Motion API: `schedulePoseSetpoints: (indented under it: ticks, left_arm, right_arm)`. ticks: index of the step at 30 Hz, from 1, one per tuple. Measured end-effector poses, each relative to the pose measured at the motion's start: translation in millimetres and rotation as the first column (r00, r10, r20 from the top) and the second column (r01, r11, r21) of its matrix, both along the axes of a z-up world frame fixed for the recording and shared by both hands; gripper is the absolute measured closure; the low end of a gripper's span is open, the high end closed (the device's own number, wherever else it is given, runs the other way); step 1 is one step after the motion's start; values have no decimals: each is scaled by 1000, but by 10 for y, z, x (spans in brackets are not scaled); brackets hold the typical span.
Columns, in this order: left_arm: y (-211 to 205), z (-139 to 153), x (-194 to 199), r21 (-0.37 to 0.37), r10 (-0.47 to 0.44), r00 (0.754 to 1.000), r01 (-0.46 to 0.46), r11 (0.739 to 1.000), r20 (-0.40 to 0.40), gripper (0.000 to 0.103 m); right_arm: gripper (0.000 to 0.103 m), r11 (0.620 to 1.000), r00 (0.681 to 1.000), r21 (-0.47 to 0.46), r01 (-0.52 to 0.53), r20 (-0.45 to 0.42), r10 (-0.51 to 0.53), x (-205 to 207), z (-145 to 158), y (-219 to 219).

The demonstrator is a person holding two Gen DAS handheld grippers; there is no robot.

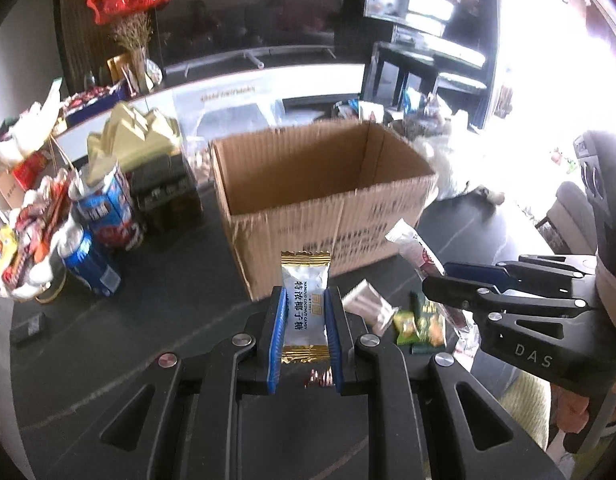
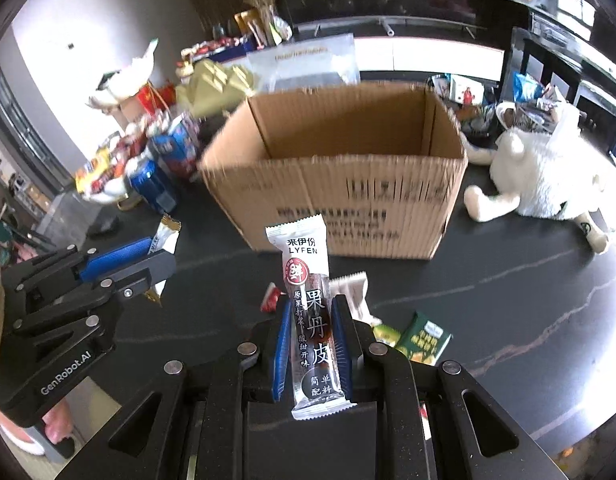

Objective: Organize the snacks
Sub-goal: 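Carry the candy and fruit-roll bar into the box and open both tools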

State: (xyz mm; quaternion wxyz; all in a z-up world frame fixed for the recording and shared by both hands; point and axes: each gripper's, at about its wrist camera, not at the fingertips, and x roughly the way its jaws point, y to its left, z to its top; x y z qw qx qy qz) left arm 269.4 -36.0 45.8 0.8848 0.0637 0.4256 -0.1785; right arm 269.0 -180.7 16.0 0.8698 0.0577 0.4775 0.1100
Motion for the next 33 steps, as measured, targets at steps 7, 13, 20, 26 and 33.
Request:
schedulePoseSetpoints:
  ticks: [7, 13, 20, 26, 33]
  left_arm:
    - [-40, 213, 168, -4, 5, 999, -5, 1000, 34, 83]
    - [-76, 321, 406, -19, 10, 999, -10, 1000, 43, 83]
    - [-86, 407, 629, -37, 7, 998, -5, 999, 65, 83]
    - [-126, 397, 866, -45, 15, 998, -12, 999, 56, 83]
    - [-244, 249, 1132, -18, 12, 999, -12, 1000, 36, 83]
  right_arm:
    - [82, 1000, 998, 13, 27, 62, -28, 164, 268, -49]
    - [82, 999, 993, -1, 42, 112, -42, 337, 471, -46]
    - [82, 999, 987, -22, 47, 154, -43, 566, 616, -51]
    - [82, 998, 984, -33, 54, 171, -47, 783, 666, -69]
    - [82, 997, 986, -43, 62, 158, -55, 1044, 594, -134]
